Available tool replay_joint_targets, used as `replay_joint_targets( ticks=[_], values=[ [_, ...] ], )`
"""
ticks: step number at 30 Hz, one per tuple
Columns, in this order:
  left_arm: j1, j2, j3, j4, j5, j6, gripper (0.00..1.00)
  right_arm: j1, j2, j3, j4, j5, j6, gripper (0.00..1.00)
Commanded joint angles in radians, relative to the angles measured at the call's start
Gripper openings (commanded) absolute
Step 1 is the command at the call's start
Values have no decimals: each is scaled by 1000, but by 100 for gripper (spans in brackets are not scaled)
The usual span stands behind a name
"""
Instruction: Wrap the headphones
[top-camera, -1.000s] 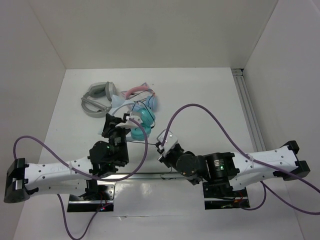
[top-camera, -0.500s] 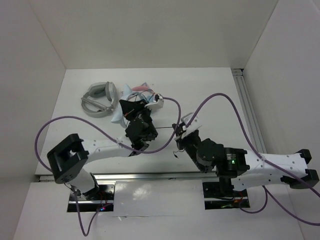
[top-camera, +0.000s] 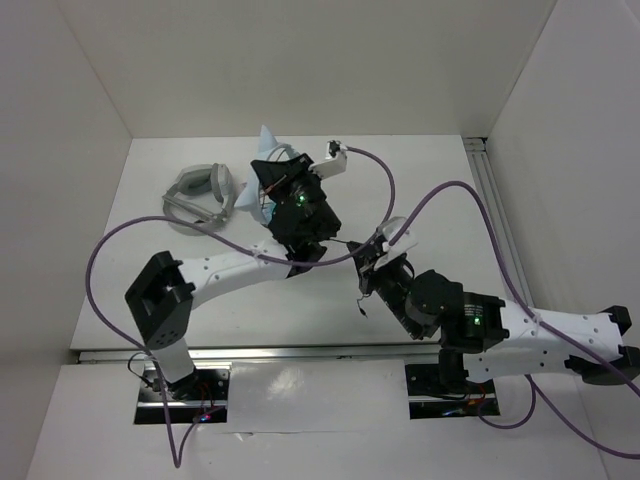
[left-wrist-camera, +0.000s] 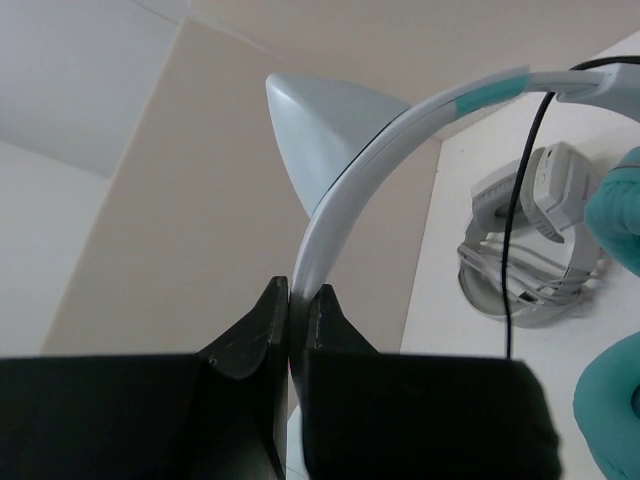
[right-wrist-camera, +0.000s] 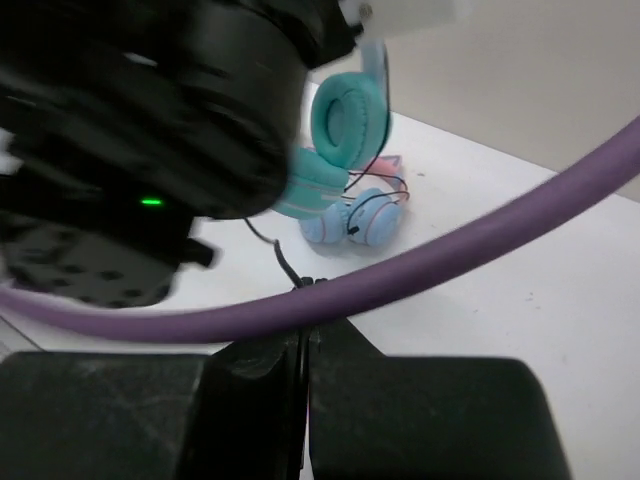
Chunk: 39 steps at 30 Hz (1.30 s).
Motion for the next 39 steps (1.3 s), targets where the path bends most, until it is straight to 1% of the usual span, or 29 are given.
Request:
replay_joint_targets(
  ticks=[1,3,4,6,7,8,12,13,16,17,19,20,22,23,24,25,26,27,28,29,30,31,32,33,34,35,36,38,39],
  values=[
    [-113,-205,75,568,-56,5,0,1,-23,12,58,-62,46,0],
    [-171,-237,54,577,-56,-8,0,1,-32,1,58,-87,64,0],
    [-171,-248,31,577,-56,11,0,1,-32,-8,58,-105,64,0],
    [-187,-265,-10,577,-56,-27,0,10,-32,-8,58,-119,77,0],
    [-187,-274,-52,577,-56,-84,0,10,-44,-8,58,-136,77,0],
    [-187,-274,-66,577,-56,-102,0,10,-44,-19,58,-136,87,0],
    [-187,-228,-12,577,-56,-46,0,10,-63,-28,49,-158,98,0],
    [-187,-208,47,577,-56,9,0,10,-63,-28,49,-170,110,0],
    [-177,-176,158,577,-44,67,0,10,-81,-39,38,-170,110,0],
    [-177,-159,255,577,-27,128,0,10,-81,-39,48,-181,119,0],
    [-177,-110,369,577,11,211,0,10,-81,-39,48,-181,120,0],
    [-177,-69,481,577,26,273,0,10,-81,-39,48,-181,120,0],
    [-177,-59,592,562,36,288,0,10,-81,-39,48,-181,120,0],
    [-165,-59,665,525,27,237,0,10,-68,-39,48,-181,129,0],
    [-165,-97,666,458,27,163,0,10,-57,-39,37,-181,129,0],
    [-165,-126,648,353,42,64,0,10,-57,-30,37,-181,129,0],
    [-165,-166,552,74,83,-221,0,10,-46,-29,37,-181,129,0],
    [-165,-261,508,-216,106,-479,0,10,-37,-29,37,-181,129,0],
    [-165,-297,499,-593,144,-793,0,10,-37,-29,37,-181,129,0],
    [-132,-297,552,-1040,330,-1157,0,10,-26,-19,37,-181,129,0],
    [-65,-280,744,-1726,465,-1693,0,10,-12,-19,49,-181,129,0],
    [14,-247,799,-1885,566,-1826,0,10,-12,-19,58,-190,129,0],
    [95,-210,799,-1959,620,-1894,0,10,1,-8,58,-190,129,0],
    [115,-223,694,-1977,657,-1932,0,10,11,-8,58,-190,129,0],
    [134,-257,605,-1881,700,-1933,0,19,24,1,58,-190,129,0],
    [187,-333,524,-1838,815,-1945,0,19,25,1,46,-190,118,0],
    [227,-363,421,-1819,883,-2006,0,19,25,13,46,-190,118,0],
    [292,-404,349,-1796,974,-2025,0,19,37,23,25,-190,118,0],
    [322,-426,297,-1796,985,-2025,0,19,37,35,25,-190,118,0]
  ],
)
